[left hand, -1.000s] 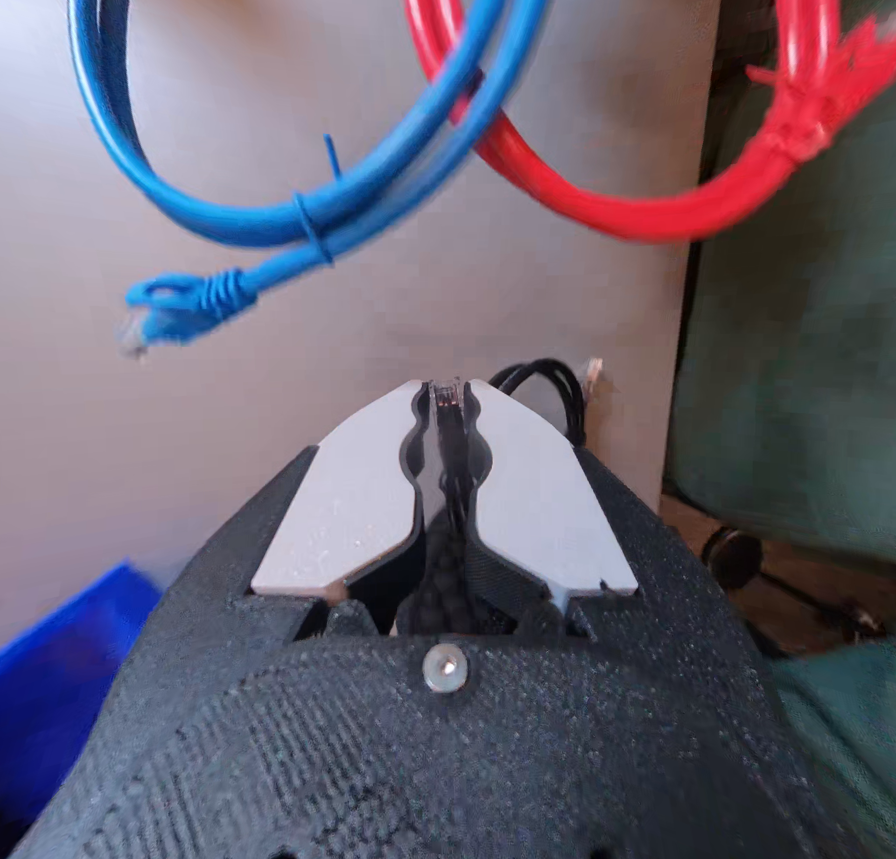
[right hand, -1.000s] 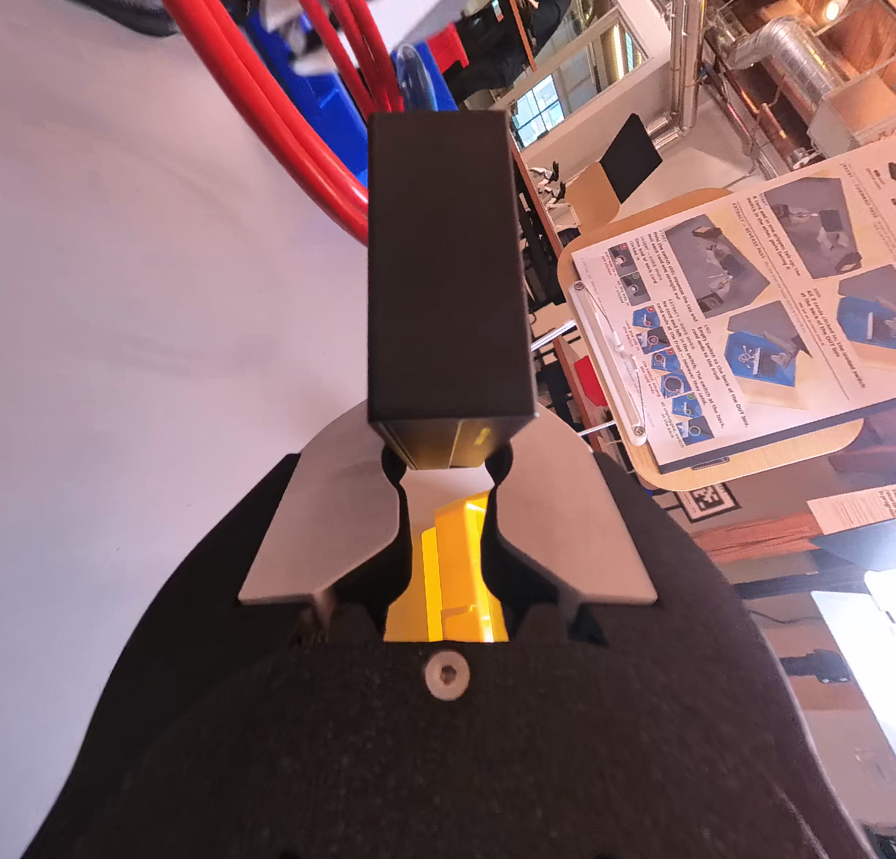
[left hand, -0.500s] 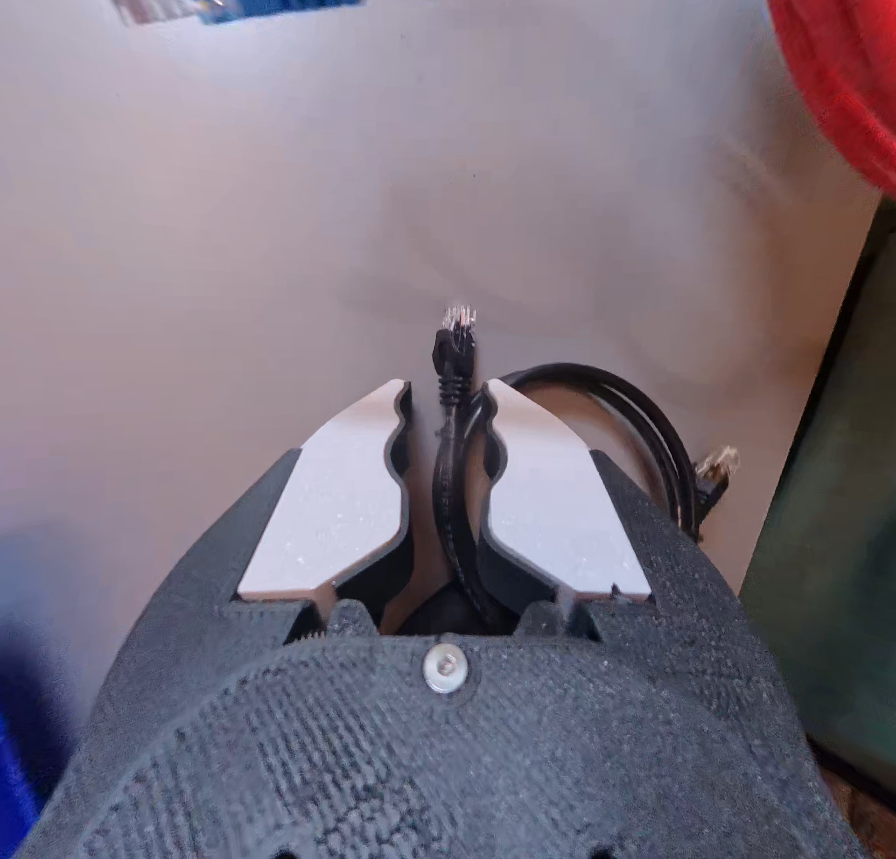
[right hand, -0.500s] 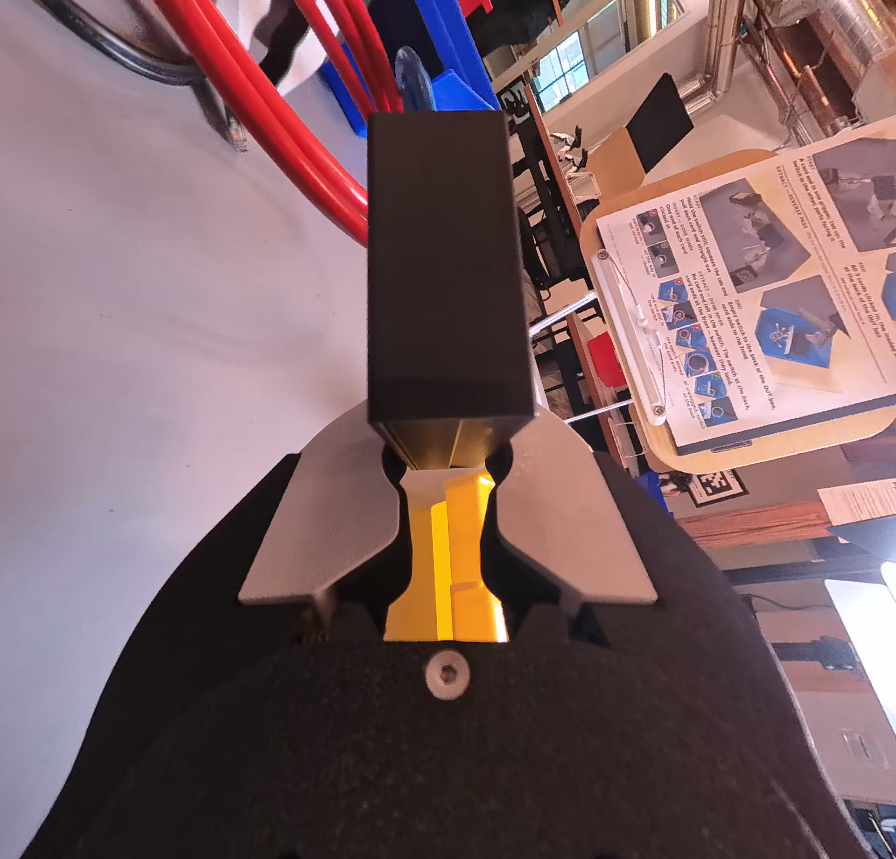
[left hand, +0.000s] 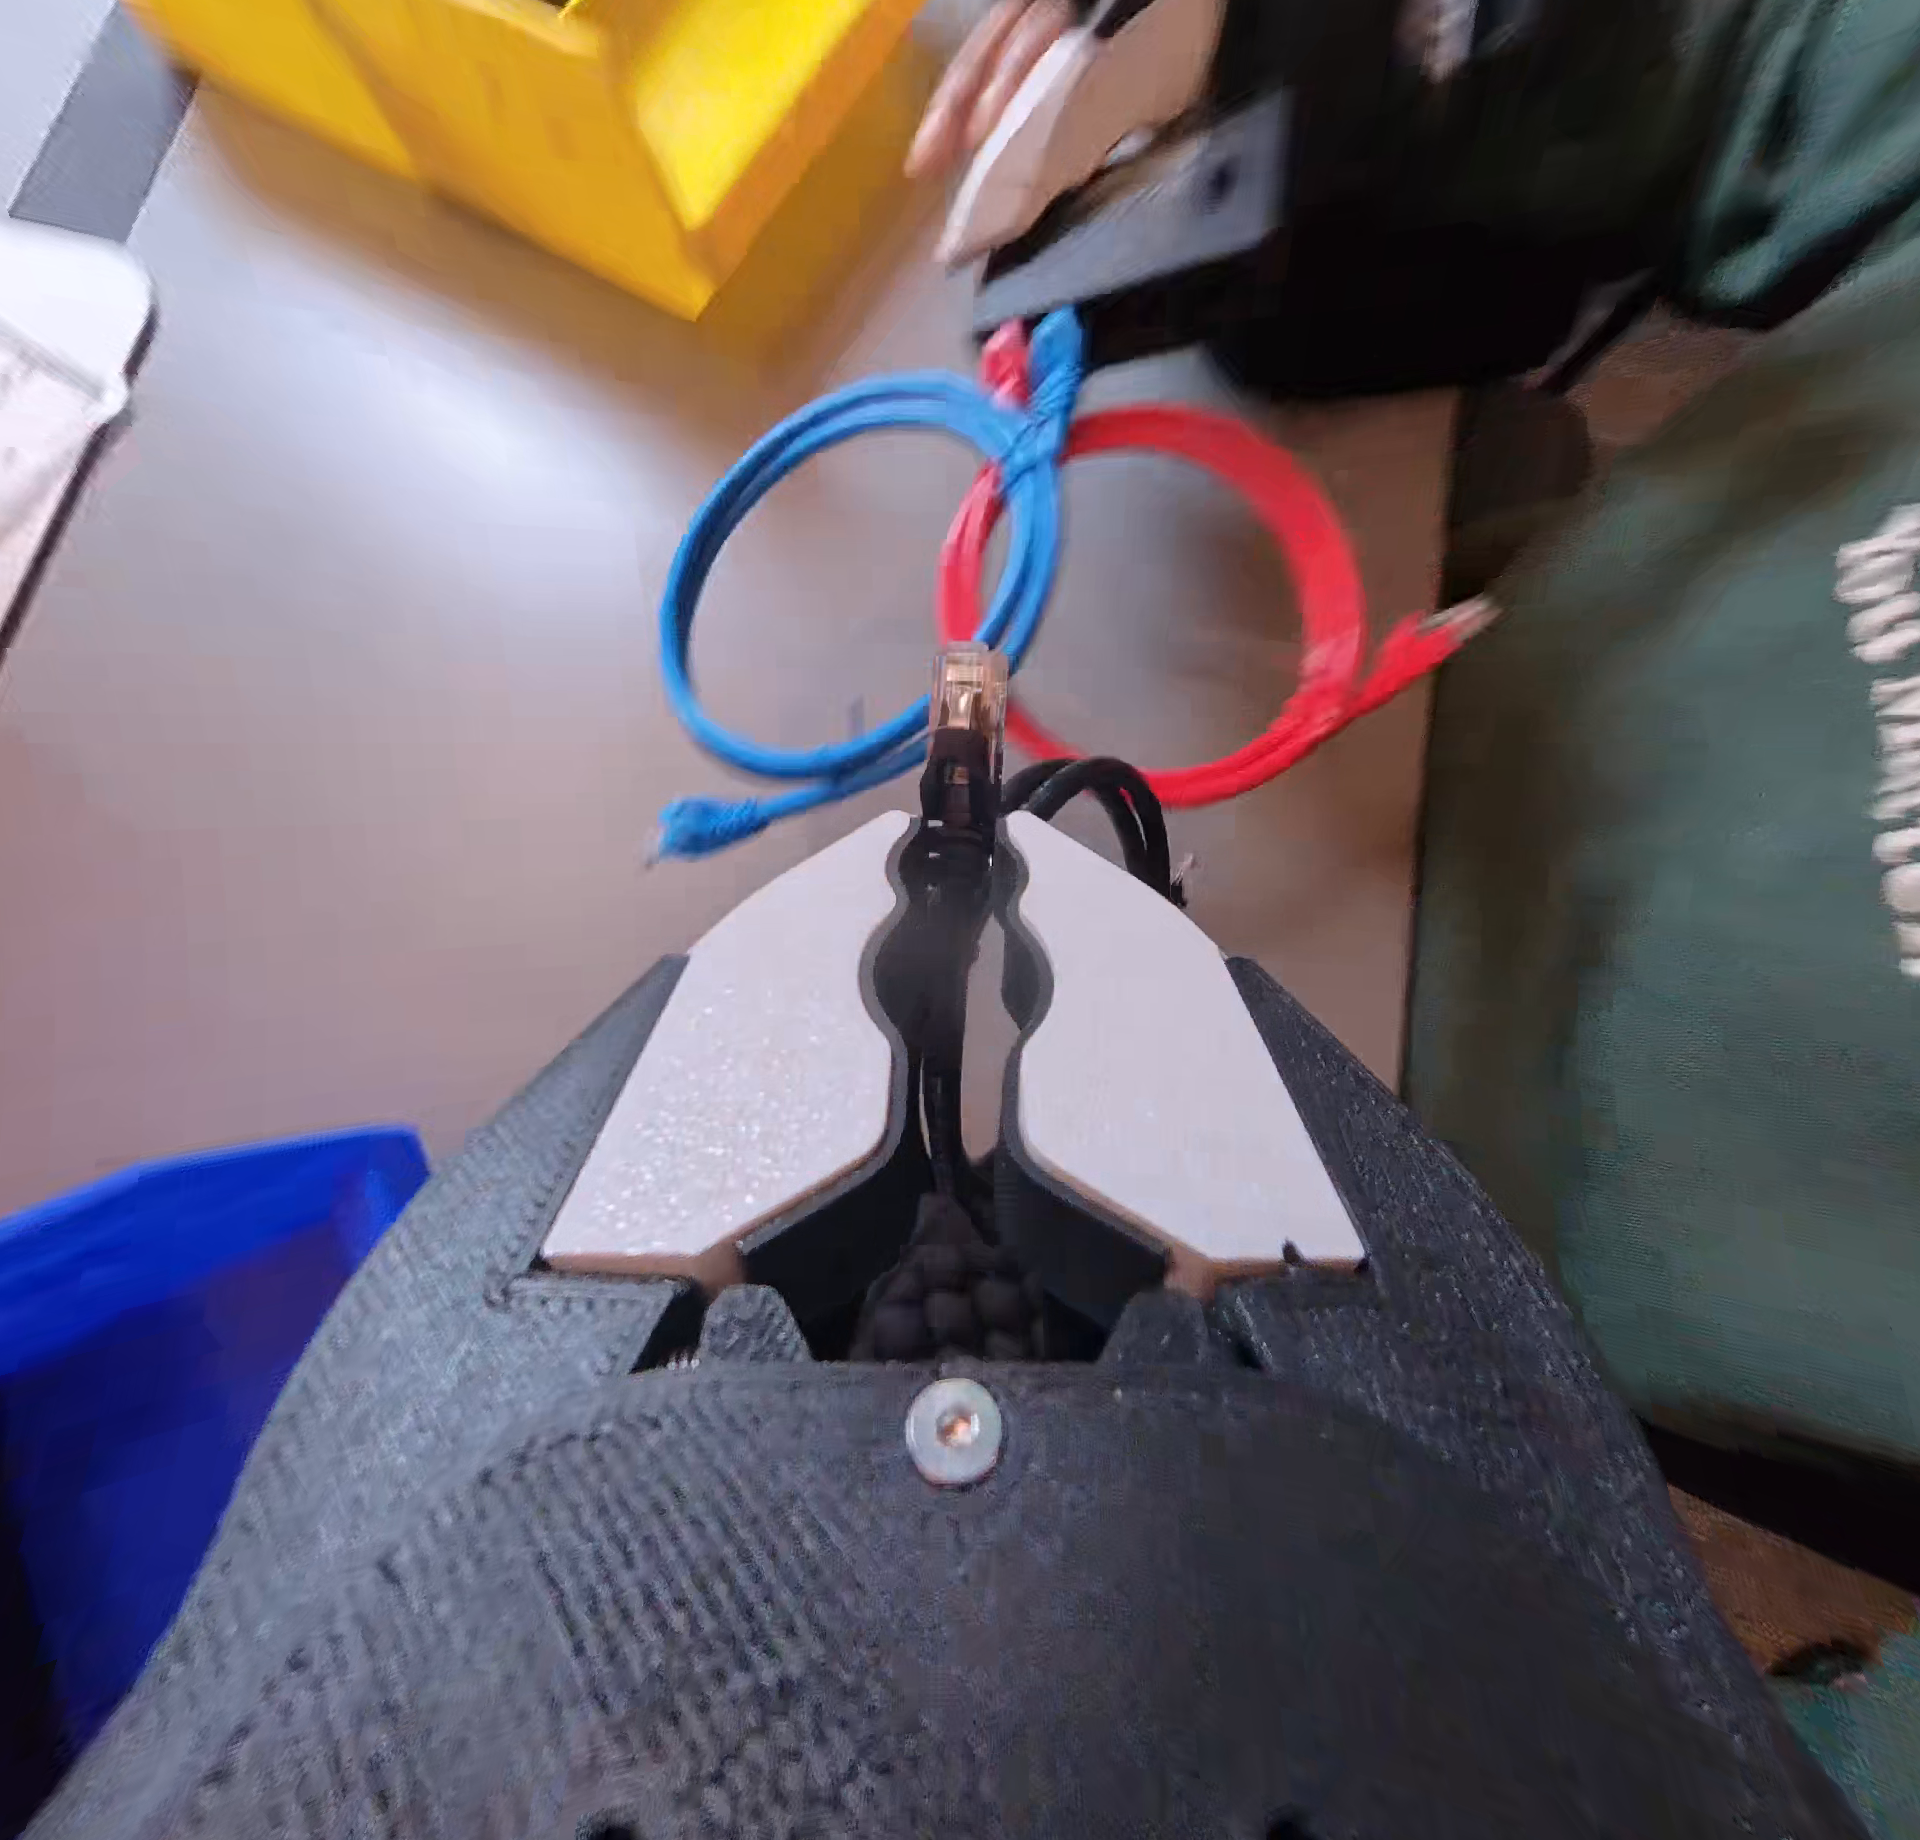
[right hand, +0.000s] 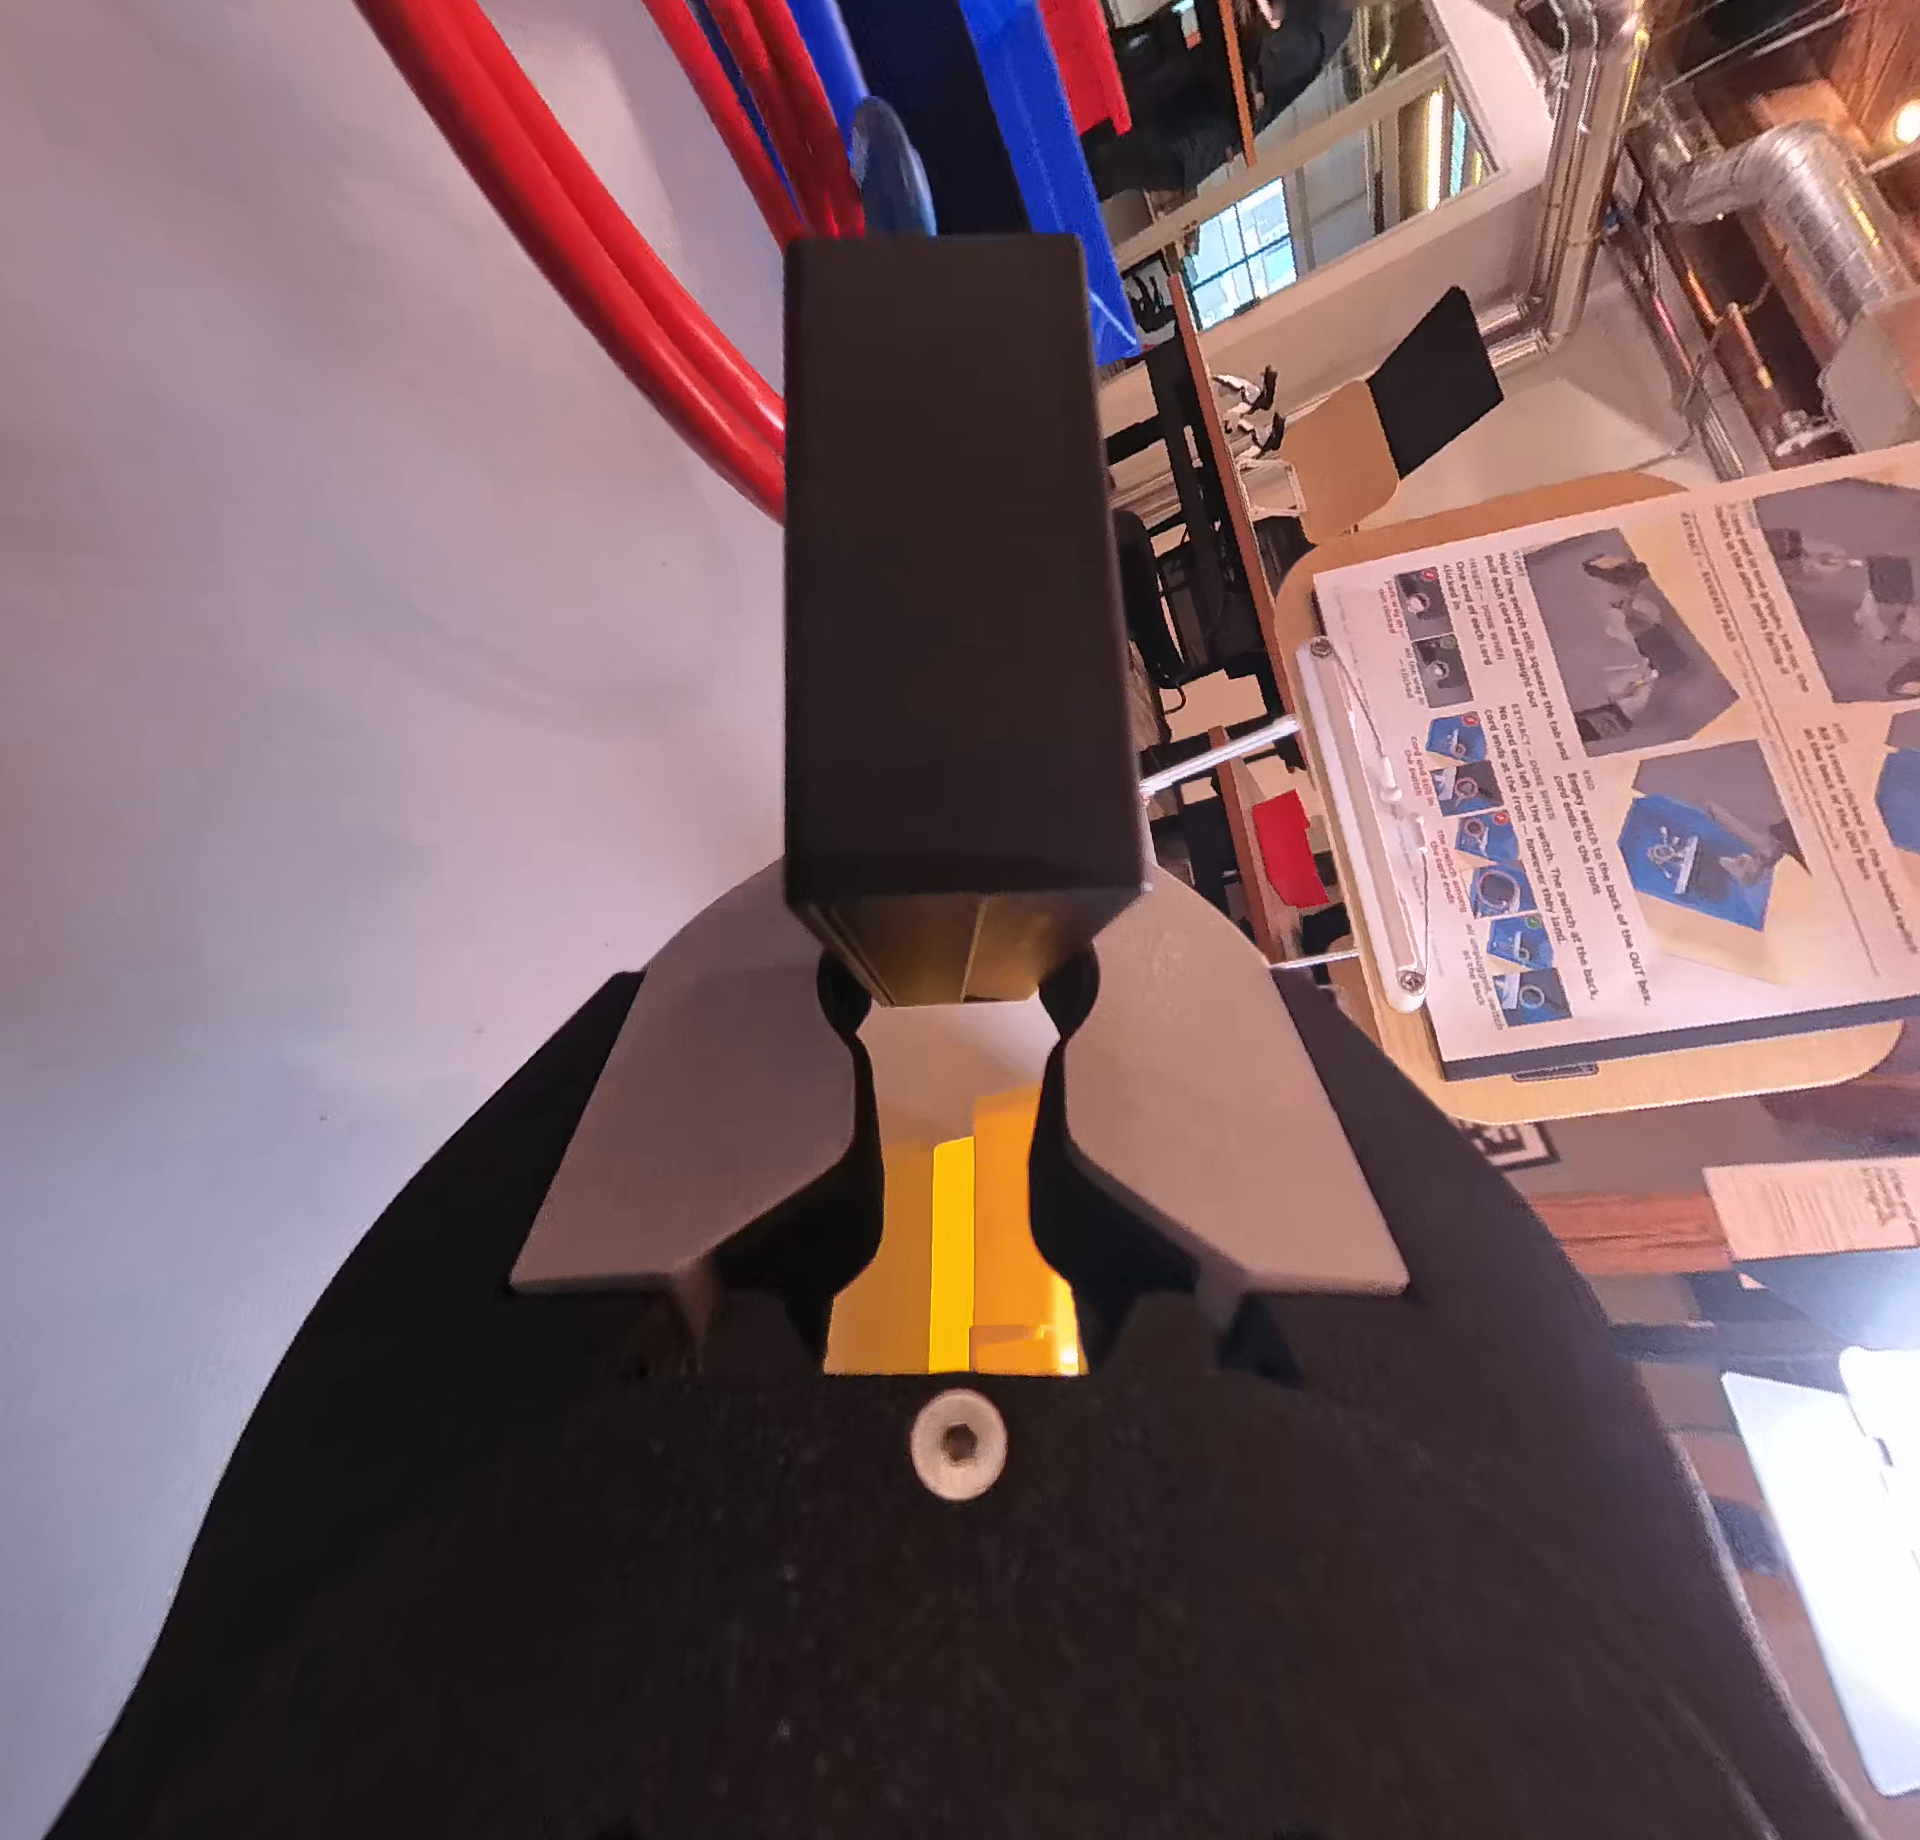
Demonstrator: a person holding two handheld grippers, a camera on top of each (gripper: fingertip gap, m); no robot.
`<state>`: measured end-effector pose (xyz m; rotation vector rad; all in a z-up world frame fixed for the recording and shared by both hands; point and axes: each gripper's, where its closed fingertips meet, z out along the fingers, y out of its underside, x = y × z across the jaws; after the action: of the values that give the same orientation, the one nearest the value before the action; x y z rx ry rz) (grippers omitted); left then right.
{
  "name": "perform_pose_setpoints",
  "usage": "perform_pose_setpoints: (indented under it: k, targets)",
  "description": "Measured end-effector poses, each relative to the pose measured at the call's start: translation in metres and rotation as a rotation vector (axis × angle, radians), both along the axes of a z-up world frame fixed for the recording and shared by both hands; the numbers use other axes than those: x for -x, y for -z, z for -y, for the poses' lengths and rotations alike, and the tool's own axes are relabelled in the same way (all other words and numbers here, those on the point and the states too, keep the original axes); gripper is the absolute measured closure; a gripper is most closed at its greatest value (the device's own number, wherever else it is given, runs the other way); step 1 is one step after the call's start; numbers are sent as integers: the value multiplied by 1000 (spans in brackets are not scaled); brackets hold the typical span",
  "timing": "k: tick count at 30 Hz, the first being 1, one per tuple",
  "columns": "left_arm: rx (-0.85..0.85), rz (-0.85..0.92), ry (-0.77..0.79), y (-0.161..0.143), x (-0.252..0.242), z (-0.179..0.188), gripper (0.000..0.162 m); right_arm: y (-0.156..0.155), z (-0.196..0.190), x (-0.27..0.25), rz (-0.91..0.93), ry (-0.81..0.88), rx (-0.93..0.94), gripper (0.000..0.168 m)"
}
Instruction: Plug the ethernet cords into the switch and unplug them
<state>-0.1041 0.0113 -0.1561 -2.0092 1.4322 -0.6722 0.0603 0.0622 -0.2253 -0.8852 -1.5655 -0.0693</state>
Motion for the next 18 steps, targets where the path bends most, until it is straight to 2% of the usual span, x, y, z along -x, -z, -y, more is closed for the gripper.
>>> perform_pose_setpoints:
  k: [1,3,8,13,18]
  targets:
    - [3,12,55,-9,-13,11,150,3,1,2,17,-1,-11,138]
    - [20,-29,140,-2,-42,25,150,9,4,6,44,-12,-19,138]
    - [121,-130,234,59,-94,31,150,12,18,20,59,-52,-35,138]
    - [105,-146,209,75,-113,26,150,15,20,20,71,-45,-45,138]
    - [95,-157,155,72,-112,20,150,11,20,20,49,-52,-59,138]
